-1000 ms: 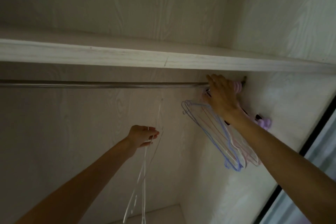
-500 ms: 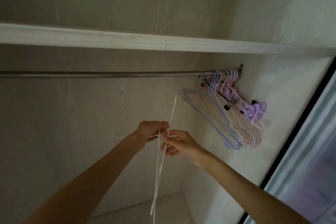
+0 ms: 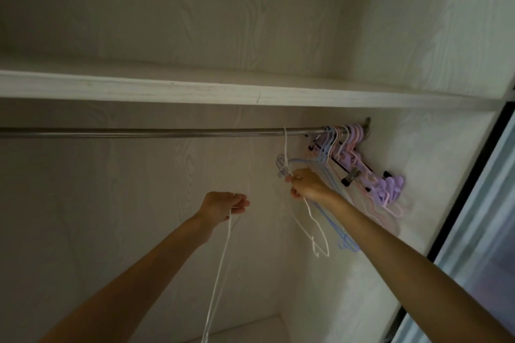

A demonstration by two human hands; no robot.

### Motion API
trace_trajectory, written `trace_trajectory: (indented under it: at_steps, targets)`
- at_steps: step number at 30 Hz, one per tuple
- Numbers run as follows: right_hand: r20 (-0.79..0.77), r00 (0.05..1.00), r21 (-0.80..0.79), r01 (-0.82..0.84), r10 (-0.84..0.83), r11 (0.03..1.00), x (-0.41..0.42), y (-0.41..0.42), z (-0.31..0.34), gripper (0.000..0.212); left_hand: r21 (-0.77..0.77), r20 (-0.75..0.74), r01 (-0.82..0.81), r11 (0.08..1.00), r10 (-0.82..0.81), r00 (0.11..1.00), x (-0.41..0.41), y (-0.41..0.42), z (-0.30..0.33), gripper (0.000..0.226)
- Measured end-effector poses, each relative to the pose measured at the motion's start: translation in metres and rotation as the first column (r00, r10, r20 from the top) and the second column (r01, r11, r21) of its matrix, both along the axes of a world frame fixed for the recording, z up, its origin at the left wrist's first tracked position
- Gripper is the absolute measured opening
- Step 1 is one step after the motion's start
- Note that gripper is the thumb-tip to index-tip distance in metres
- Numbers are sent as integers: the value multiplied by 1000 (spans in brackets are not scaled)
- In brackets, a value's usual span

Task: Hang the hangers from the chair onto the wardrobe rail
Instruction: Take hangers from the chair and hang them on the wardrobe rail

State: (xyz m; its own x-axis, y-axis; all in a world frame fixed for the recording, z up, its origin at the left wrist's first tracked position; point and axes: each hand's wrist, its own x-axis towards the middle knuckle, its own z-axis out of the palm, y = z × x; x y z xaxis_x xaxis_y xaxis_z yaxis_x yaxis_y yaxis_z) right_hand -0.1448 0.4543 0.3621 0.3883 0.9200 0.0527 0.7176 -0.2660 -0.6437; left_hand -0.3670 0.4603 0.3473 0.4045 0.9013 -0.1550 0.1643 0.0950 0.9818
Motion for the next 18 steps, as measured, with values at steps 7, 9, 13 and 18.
trace_trajectory:
  at_steps: [7, 9, 13, 18]
  targets:
    - [383, 916, 130, 79, -123, 988, 2, 9, 5, 51, -27, 30, -22, 999, 22, 999, -7, 3, 8, 15]
    - [494, 845, 377, 4, -205, 926, 1, 15, 24, 62, -27, 18, -20, 999, 21, 1000, -8, 4, 10, 16]
    - [776, 614, 252, -93, -144, 963, 5, 38, 50, 65, -25, -22, -13, 1000, 13, 1000, -8, 10, 9, 16]
    - [871, 471, 231, -136, -142, 963, 26, 49, 38, 68, -15, -62, -11, 1000, 10, 998, -10, 18, 3, 15]
